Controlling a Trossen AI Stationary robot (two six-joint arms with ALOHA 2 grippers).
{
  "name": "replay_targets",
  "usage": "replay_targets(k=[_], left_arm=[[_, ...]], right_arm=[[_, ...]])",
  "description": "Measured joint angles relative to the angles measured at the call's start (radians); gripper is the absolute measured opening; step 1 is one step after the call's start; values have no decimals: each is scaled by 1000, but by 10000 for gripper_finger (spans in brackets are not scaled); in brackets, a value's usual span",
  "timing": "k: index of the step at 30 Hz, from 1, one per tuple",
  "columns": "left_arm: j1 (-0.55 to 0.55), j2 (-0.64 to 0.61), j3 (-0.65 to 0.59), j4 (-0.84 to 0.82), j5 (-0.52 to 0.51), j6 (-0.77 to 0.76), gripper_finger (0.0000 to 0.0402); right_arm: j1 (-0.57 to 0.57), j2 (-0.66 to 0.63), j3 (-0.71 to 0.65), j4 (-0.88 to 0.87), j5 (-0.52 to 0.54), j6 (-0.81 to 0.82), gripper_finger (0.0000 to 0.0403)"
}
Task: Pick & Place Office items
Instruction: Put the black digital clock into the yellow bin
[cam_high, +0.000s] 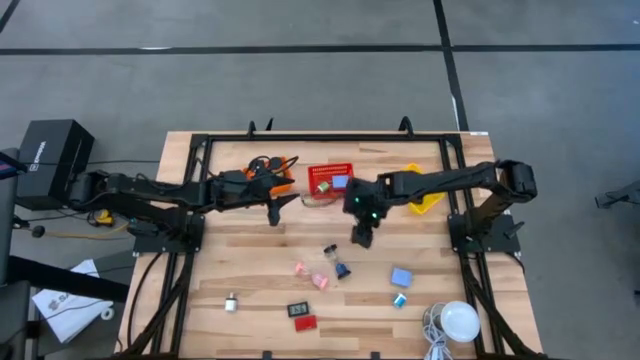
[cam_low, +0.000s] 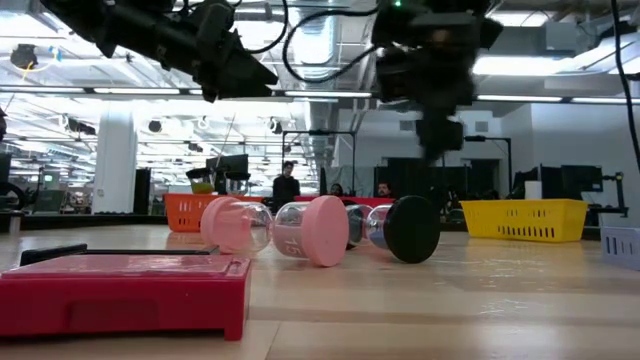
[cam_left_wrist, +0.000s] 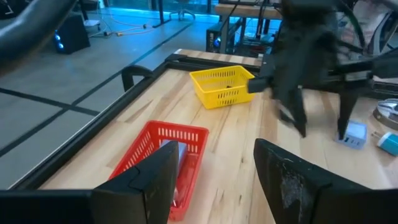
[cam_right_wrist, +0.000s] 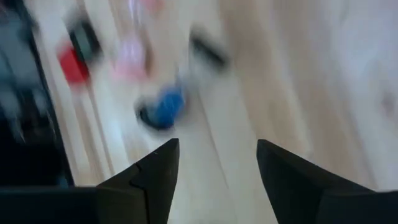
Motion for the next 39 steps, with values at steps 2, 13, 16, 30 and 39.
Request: replay_targets(k=[2, 13, 16, 30, 39], left_arm=[[0, 0, 0, 1, 0, 0, 204], [0, 0, 0, 8, 0, -1, 204], [0, 0, 0, 15, 2, -28, 204], [-340, 125, 11, 147, 91, -26, 204], [-613, 368, 110, 151, -161, -163, 204]], right_arm=[[27, 1, 1, -62, 2, -53, 199], [200, 1, 2, -125, 55, -70, 182], [233, -12, 2, -144, 88, -70, 186], [336, -159, 2, -97, 321, -328, 210], [296, -181, 2, 71, 324, -374, 208]])
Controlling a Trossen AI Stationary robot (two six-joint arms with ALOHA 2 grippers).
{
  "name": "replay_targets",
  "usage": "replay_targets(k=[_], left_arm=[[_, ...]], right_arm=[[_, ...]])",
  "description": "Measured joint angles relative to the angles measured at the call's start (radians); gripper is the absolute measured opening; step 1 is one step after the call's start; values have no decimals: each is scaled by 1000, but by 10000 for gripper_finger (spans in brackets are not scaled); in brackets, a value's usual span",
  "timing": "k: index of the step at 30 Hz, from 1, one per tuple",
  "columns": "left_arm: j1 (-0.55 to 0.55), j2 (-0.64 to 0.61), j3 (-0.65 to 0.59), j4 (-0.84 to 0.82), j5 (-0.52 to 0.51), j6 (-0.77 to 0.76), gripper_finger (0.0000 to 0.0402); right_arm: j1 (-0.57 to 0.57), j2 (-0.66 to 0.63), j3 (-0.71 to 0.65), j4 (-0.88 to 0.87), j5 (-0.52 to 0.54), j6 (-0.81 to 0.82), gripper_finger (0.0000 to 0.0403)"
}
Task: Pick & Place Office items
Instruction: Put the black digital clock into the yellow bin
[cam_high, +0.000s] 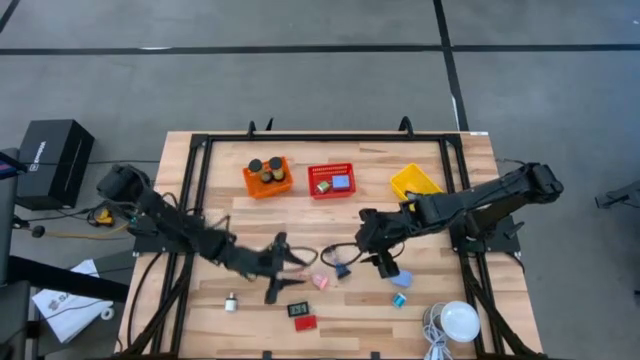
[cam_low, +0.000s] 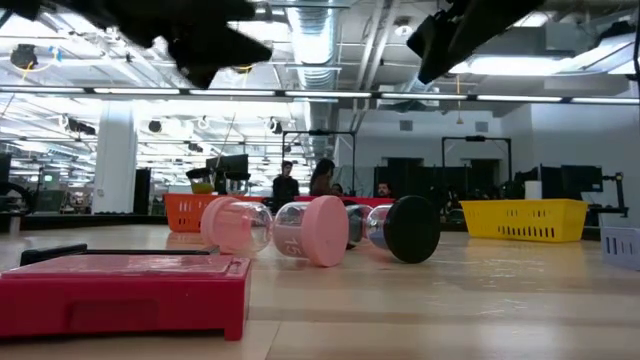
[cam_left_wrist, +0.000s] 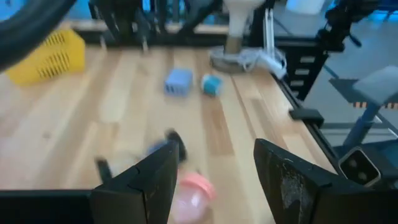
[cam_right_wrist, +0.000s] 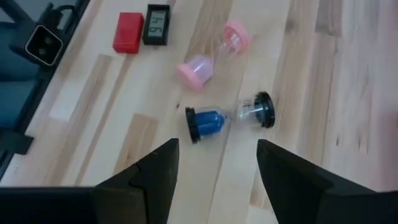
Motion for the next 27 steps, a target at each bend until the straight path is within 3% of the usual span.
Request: replay_targets(k=[5, 17, 27], left_arm=[[-81, 104, 15, -4, -25, -155, 204], [-220, 277, 57, -6, -78, -297, 215], [-228, 367, 57, -32, -81, -283, 256]], right_arm=[[-21, 1, 0, 26, -3, 1, 210], [-23, 1, 0, 21, -7, 89, 210], [-23, 2, 0, 20, -7, 106, 209]])
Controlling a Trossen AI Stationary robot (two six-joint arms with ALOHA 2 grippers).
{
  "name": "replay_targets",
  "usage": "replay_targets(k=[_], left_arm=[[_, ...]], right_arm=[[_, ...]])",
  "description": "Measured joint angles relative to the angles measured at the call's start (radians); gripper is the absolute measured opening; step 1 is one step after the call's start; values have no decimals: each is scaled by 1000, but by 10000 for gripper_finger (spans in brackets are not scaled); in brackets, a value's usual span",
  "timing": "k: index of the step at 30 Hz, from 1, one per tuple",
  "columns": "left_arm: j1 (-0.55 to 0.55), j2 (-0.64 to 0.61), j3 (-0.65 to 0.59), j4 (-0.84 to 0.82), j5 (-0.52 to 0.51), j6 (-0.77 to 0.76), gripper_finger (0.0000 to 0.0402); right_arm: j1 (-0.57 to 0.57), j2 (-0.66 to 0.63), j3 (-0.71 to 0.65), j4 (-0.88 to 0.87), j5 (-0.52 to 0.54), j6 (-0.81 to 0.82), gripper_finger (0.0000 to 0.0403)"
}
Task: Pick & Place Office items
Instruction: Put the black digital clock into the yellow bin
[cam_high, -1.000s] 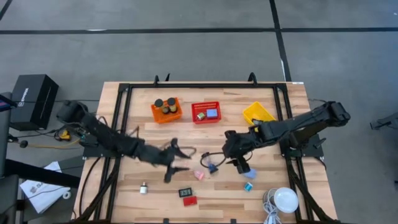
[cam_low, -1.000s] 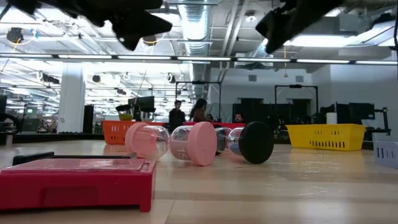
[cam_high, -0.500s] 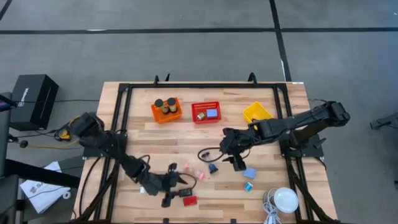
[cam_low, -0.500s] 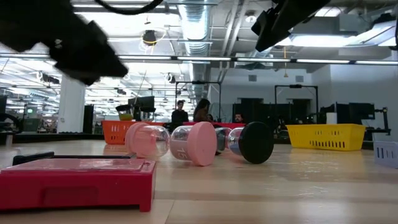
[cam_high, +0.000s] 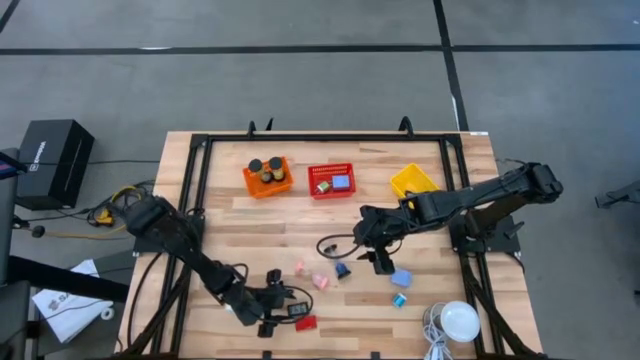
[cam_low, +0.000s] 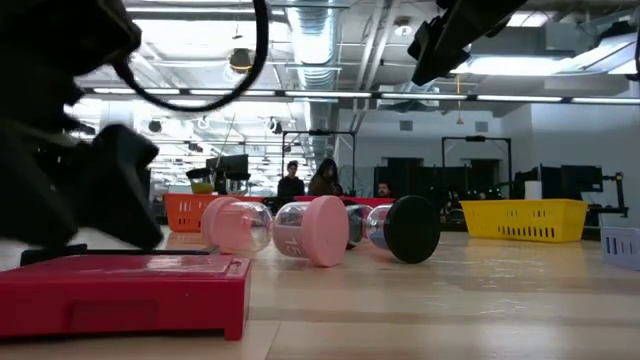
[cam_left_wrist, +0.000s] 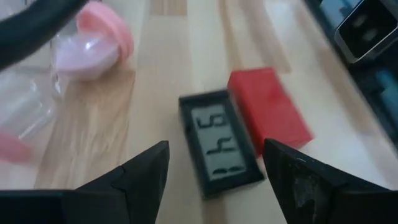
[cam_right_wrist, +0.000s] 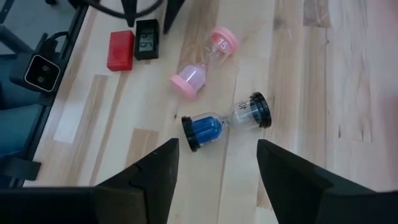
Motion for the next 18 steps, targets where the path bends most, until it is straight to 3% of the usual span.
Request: replay_targets(k=[10, 18], left_arm=[[-2, 45, 1, 5, -1, 11, 251], [-1, 45, 0, -4, -3, 20, 179]], right_arm=[[-1, 0, 0, 1, 0, 0, 208], [-1, 0, 0, 3, 0, 31, 209]])
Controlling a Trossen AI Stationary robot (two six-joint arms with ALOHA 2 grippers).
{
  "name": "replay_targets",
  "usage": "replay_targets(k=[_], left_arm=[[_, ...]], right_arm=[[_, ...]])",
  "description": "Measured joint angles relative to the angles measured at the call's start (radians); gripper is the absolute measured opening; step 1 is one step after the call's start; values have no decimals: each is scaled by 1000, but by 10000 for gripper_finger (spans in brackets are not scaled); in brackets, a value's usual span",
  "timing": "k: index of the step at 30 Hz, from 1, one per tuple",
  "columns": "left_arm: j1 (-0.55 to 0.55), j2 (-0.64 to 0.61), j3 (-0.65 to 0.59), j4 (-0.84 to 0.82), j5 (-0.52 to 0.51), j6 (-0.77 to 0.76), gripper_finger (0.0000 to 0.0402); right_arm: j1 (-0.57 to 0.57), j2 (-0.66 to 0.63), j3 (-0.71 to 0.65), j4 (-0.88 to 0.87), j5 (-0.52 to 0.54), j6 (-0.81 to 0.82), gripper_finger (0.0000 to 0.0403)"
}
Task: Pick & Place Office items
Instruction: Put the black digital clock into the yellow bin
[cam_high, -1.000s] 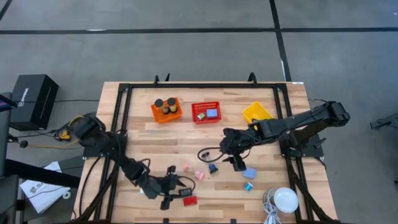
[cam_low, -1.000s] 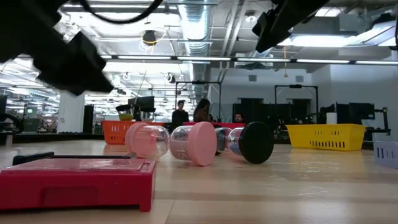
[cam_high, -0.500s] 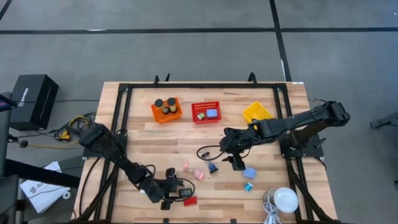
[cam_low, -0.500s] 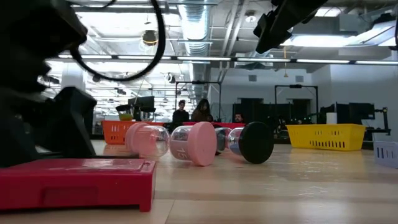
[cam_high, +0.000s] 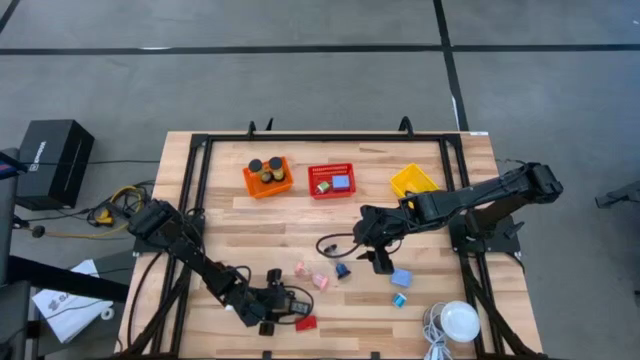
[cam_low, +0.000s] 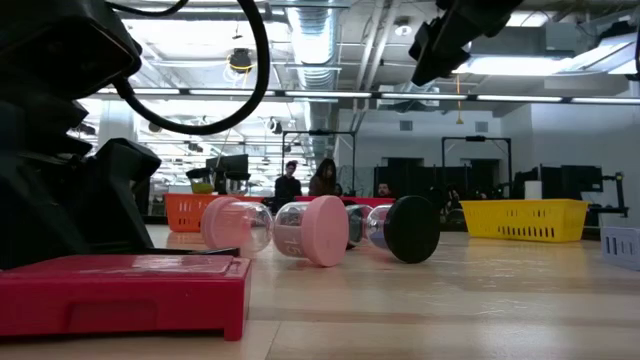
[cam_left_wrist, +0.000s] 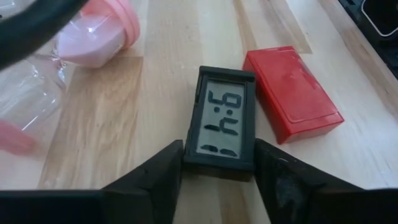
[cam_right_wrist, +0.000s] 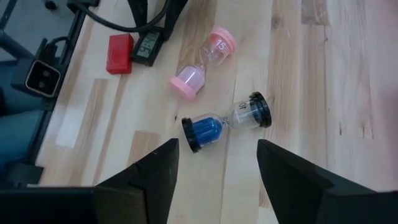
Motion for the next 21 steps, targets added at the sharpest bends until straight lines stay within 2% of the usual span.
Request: replay_targets(k=[4, 9, 14, 18, 21], left_arm=[[0, 0, 0, 0, 1, 4, 153], [4, -22, -2, -16, -8, 25, 163], [36, -116, -3, -19, -36, 113, 156], [102, -216, -2, -41, -53, 168, 151], [166, -283, -2, -107, -78, 197, 163]], right_arm=[[0, 0, 0, -2, 0, 57, 203], [-10, 0, 0, 2, 27, 60, 194], [-34, 0, -1, 33, 53, 64, 186], [-34, 12, -1, 130, 52, -36, 178], [-13, 19, -3, 179, 53, -167, 170]])
